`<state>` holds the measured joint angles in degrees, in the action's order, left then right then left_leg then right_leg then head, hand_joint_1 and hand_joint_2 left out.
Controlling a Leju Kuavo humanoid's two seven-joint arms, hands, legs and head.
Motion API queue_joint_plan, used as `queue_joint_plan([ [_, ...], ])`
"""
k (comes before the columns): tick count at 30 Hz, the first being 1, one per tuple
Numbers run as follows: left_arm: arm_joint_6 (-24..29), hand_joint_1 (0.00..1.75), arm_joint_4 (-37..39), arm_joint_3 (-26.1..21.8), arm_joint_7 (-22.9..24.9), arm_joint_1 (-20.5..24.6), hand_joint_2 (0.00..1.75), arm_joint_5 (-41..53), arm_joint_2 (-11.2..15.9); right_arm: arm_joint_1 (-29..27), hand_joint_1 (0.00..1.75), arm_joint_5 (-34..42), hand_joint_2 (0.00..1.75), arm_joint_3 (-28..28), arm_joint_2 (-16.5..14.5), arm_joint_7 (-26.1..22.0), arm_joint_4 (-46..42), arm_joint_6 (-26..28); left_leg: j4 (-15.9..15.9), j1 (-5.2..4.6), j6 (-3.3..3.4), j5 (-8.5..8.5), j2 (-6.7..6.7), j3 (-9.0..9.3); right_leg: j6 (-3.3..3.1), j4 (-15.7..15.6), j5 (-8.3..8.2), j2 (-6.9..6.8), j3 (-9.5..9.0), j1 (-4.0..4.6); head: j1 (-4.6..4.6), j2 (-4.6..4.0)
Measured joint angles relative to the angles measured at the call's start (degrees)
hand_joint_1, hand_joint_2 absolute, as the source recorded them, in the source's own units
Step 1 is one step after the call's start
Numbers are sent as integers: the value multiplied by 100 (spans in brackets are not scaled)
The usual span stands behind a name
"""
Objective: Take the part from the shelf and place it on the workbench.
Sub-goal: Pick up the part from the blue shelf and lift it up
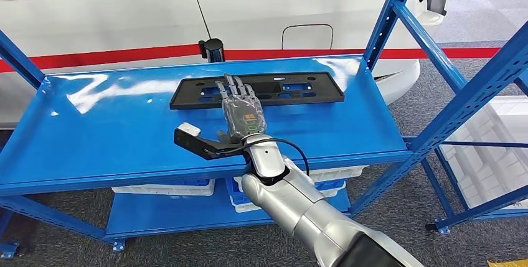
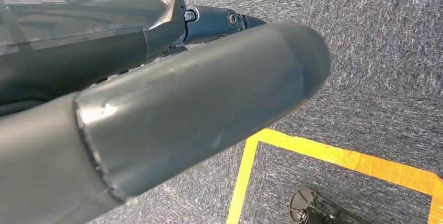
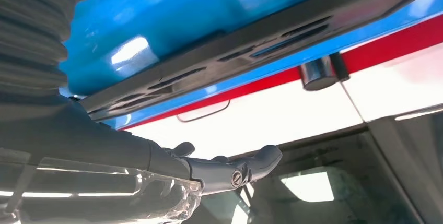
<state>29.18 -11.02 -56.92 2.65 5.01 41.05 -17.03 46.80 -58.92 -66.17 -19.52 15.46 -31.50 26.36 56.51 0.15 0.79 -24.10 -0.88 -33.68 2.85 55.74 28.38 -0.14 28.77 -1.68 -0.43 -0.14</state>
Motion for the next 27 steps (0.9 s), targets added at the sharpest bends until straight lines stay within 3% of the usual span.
queue_joint_plan([
  [16,133,0,0,0,66,2,0,59,0,324,0,-102,175,152,7,419,602,-96,1,0,0,0,0,1,0,0,0,0,0,0,0,-1],
  [27,246,0,0,0,60,2,0,26,2,463,0,-180,175,557,50,415,1233,118,1,0,0,1,0,2,1,0,-1,0,0,0,1,-1],
])
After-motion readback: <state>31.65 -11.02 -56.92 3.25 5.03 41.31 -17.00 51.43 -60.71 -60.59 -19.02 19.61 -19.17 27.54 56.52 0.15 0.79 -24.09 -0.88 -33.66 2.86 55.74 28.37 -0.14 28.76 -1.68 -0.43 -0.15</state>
